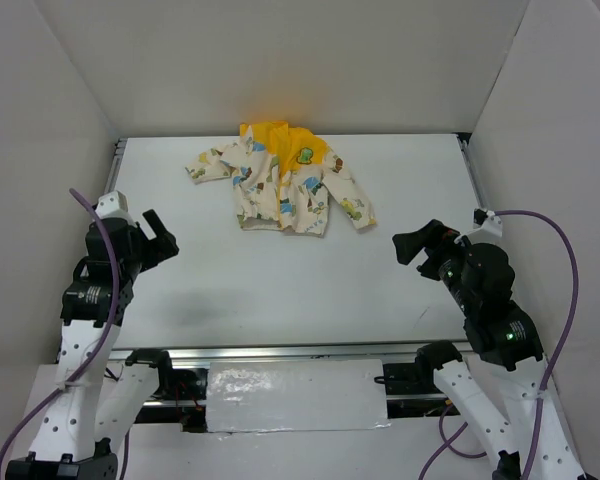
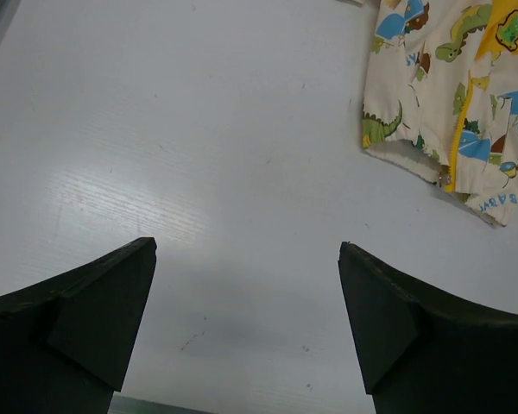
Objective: Zip up the jacket
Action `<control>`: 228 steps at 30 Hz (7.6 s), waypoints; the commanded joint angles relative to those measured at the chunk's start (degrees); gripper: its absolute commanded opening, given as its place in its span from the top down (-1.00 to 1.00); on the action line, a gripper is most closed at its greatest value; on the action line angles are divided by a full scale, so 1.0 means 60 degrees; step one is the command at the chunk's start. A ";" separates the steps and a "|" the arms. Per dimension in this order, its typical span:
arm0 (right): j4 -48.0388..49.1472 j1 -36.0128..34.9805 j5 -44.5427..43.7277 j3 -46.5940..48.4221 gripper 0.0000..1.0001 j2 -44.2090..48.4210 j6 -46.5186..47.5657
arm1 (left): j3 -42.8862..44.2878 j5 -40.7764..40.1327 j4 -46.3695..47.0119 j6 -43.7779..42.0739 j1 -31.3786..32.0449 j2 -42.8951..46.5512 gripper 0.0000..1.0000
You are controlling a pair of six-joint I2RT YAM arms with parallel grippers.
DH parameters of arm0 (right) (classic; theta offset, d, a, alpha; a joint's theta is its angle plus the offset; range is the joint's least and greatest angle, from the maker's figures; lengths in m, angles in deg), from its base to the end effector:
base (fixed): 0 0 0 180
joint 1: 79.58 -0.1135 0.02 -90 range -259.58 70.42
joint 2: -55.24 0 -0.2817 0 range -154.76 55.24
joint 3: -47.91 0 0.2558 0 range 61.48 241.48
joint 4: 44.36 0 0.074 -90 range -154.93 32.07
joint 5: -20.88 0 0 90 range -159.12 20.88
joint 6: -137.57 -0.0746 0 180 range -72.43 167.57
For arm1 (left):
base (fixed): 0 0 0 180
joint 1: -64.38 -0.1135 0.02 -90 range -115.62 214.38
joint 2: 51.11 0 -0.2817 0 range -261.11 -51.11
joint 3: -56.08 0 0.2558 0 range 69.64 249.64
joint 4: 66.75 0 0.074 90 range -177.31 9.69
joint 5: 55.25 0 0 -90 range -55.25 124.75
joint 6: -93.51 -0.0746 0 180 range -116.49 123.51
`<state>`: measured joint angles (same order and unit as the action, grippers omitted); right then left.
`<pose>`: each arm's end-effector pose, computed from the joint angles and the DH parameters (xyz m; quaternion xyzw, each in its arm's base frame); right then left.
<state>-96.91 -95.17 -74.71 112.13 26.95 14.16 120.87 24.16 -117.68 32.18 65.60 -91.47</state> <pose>0.1186 0.0256 0.3547 0.1528 0.7867 0.2119 0.5593 0.1703 0.0101 0.3360 -0.2481 0.8110 -0.0593 0.5265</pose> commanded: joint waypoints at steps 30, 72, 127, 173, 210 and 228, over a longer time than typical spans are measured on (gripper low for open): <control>0.0477 -0.0038 0.1927 -0.0180 -1.00 -0.0469 0.0192 | 0.7878 -0.2028 0.0531 0.1829 0.4207 -1.2515 -0.67; 0.1163 -0.0096 0.2775 -0.0781 -1.00 -0.1143 0.0338 | 0.3594 -0.0403 0.2330 0.1652 0.3182 -0.8995 1.00; 0.4328 -0.3802 -0.0301 0.0259 1.00 -1.0650 -0.1038 | 0.0456 -0.0181 0.2464 0.2020 0.3855 -0.5199 -0.99; 0.4168 -0.3758 -0.0446 -0.0313 -0.02 -0.9010 -0.1038 | 0.2890 -0.0872 0.1876 0.1843 0.6478 -1.0853 -0.34; 0.6732 -0.3875 0.3333 0.1280 -0.33 -1.0369 -0.0393 | -0.0216 0.5235 0.6212 0.1550 0.4749 -0.7088 0.60; 0.7976 -0.3656 0.4651 0.1460 0.32 -1.1676 -0.1522 | -0.1022 0.6071 0.7165 0.1624 0.4368 -0.6486 0.61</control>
<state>-53.50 -117.60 -49.18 120.04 -42.69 6.19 114.53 57.89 -79.01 42.58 92.22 -132.26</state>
